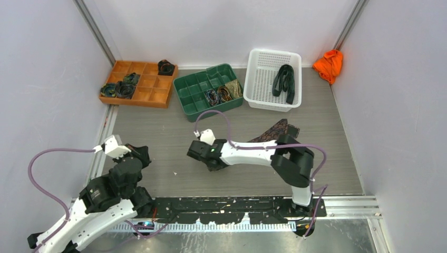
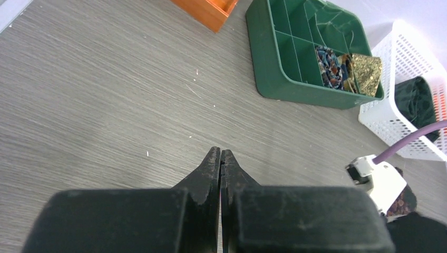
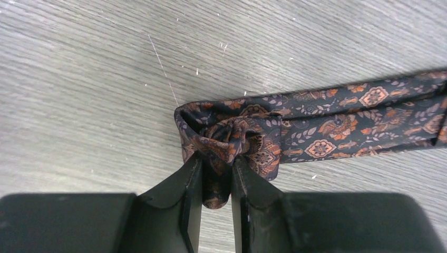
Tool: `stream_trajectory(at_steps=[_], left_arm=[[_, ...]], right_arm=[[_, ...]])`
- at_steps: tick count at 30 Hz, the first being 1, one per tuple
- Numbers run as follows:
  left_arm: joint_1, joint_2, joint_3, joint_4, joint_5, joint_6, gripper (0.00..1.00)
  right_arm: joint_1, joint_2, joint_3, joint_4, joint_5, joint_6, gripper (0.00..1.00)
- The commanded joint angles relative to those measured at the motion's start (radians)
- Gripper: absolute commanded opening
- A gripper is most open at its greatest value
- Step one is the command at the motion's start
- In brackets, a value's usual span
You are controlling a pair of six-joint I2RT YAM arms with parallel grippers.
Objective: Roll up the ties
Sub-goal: Roll the tie at the center of the board.
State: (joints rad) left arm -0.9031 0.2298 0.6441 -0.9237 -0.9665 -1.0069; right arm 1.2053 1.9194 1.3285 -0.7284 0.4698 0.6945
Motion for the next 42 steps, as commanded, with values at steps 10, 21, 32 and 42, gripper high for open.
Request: stream_trajectory(at_steps=[10, 21, 32, 42], left_arm=[[-0.003, 0.169, 0.072, 0.238, 0.021, 0.126, 0.0], [-0.003, 0.269, 0.074, 0.304, 0.063, 0.146, 0.0], [-0.003, 0.307, 0.059, 0.35, 0.101, 0.157, 0.0], [-0.002, 0.336, 0.033, 0.385, 0.128, 0.156, 0.0]], right_arm=[[-0.123, -0.221, -0.256, 0.577, -0.721, 0.025, 0.23], [-0.277, -0.143, -0.47, 1.016, -1.033, 0.186, 0.24], [-0.368, -0.125, -0.576, 1.05, -1.042, 0.163, 0.34], [-0.374, -0.242, -0.524, 0.797, -0.95, 0.048, 0.52]])
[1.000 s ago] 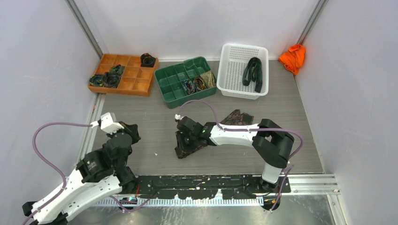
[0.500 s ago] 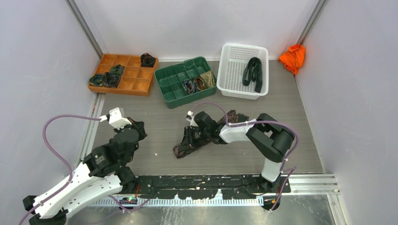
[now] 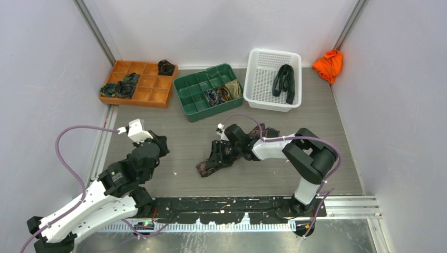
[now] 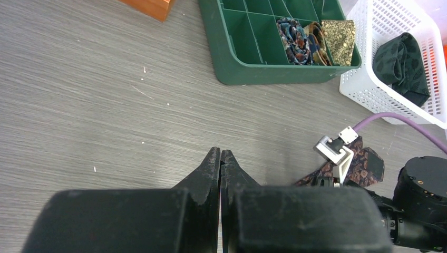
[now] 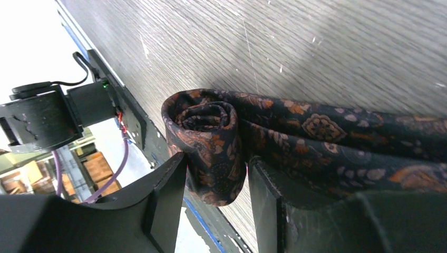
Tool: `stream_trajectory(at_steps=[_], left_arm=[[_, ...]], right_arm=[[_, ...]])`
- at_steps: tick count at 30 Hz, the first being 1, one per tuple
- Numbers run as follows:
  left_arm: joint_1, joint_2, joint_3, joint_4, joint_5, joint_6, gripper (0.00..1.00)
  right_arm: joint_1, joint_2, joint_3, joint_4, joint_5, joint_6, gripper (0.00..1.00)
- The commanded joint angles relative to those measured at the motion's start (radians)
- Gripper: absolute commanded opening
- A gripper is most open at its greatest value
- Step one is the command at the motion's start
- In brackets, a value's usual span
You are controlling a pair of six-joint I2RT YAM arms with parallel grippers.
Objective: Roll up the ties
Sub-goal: Roll the tie at the center of the board.
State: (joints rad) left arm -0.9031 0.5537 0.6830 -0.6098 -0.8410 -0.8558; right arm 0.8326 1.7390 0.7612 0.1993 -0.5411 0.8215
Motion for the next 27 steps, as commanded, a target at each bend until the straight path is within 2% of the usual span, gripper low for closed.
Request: stream_trajectory(at_steps=[1, 8, 17, 23, 27], left_arm=[[-0.002, 0.014, -0.007, 0.073, 0.004, 0.004, 0.0], [-0.002, 0.011, -0.015, 0.069, 0.01, 0.0, 0.0], [-0.002, -0.017, -0.032, 0.046, 0.0, -0.016, 0.0], [-0.002, -0.088, -0.029, -0.036, -0.042, -0.046, 0.0], [-0.002, -0.167, -0.01, -0.134, -0.094, -0.077, 0.0]], right_arm=[[-0.002, -0.073, 0.048, -0.149, 0.069, -0.086, 0.52], [-0.001, -0.127, 0.107, -0.383, 0.21, -0.178, 0.53], [-0.002, -0.119, 0.185, -0.527, 0.402, -0.255, 0.52], [0.011, -0.13, 0.226, -0.569, 0.482, -0.267, 0.49], [0.092, -0.211, 0.288, -0.653, 0.678, -0.263, 0.49]])
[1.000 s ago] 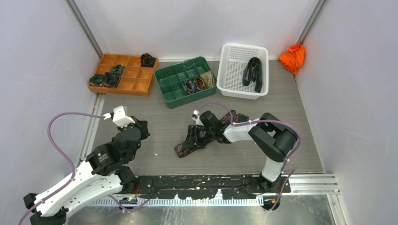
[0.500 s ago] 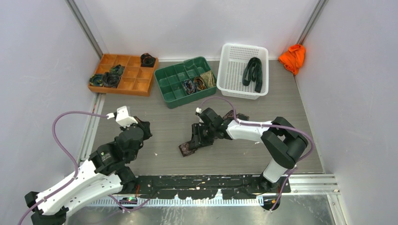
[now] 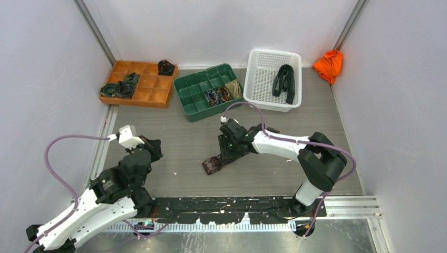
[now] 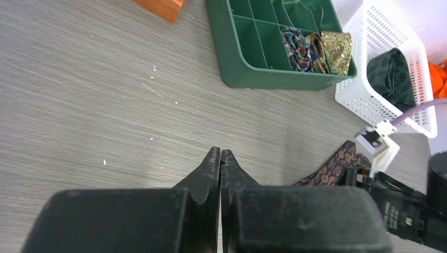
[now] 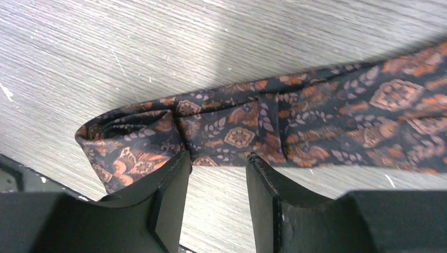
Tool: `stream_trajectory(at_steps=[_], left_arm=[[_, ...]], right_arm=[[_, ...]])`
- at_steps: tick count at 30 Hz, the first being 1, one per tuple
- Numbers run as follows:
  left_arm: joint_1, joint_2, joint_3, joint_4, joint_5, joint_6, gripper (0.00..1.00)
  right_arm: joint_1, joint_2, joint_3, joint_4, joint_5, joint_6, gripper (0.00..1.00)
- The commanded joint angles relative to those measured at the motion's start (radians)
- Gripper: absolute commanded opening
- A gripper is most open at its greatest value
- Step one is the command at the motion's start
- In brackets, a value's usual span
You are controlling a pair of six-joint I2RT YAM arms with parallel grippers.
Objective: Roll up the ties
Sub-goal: Roll the tie at the center of the board.
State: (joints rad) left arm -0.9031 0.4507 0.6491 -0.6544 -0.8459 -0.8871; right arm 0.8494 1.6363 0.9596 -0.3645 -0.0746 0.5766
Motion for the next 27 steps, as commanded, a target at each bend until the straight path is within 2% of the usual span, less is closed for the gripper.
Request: stream_trajectory(at_steps=[1, 7, 12, 17, 27], left_arm=[[-0.003, -0.083, 0.031, -0.123, -0.108, -0.063, 0.0], [-0.003, -0.2, 0.063, -0.328, -0.231, -0.202, 0.0], [-0.002, -0.239, 0.092, -0.355, -0.276, -0.196, 0.0], [-0.003, -0.234, 0.121, -0.392, -0.273, -0.186, 0.0], [-0.002, -0.322, 0.101, -0.409, -0.282, -0.163, 0.0]], right_arm=[[0.116, -0.122, 0.119, -0.129, 0.276, -0.019, 0.49], [0.38, -0.032, 0.32, -0.371, 0.621, 0.038, 0.5], [0.483, 0.164, 0.471, -0.514, 0.757, 0.062, 0.56], [0.506, 0.284, 0.571, -0.547, 0.802, 0.053, 0.61], [0.506, 0.371, 0.597, -0.529, 0.79, 0.049, 0.62]])
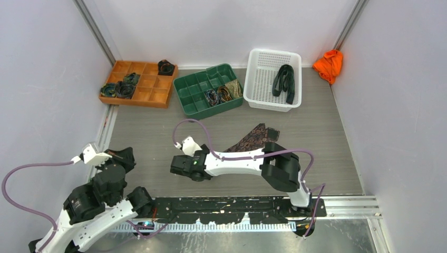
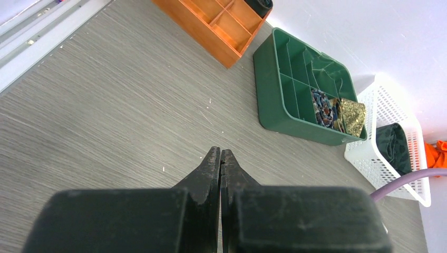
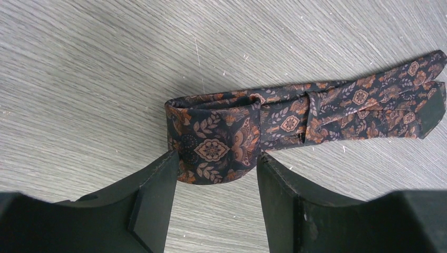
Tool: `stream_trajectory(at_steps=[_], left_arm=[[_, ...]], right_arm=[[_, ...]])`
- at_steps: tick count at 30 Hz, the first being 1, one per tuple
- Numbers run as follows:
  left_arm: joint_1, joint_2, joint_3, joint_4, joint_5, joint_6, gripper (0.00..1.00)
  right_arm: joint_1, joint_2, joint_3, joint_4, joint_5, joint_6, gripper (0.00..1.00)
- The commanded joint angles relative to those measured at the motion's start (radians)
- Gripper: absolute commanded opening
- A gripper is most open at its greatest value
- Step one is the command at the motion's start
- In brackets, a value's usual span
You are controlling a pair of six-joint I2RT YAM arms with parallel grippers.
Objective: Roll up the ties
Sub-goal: Roll the tie at the center of the board.
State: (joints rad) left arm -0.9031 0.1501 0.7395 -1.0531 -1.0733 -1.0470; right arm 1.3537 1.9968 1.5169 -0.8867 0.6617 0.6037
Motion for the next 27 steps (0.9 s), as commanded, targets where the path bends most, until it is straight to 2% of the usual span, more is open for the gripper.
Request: stream_trajectory(at_steps=[1, 16, 27], left_arm=[[-0.003, -0.024, 0.012, -0.014, -0.056, -0.003, 0.0], [-0.003, -0.009, -0.002, 0.009, -0.04, 0.01, 0.0], [-0.002, -0.015, -0.006, 0.023, -0.032, 0.026, 0.0]], right_arm=[[0.002, 0.017, 0.045, -0.017, 0.06, 0.029, 0.61], [0.047, 0.063, 0.095, -0.048, 0.046, 0.03, 0.61], [-0.019, 0.106, 0.039, -0.03, 0.053, 0.03, 0.61]])
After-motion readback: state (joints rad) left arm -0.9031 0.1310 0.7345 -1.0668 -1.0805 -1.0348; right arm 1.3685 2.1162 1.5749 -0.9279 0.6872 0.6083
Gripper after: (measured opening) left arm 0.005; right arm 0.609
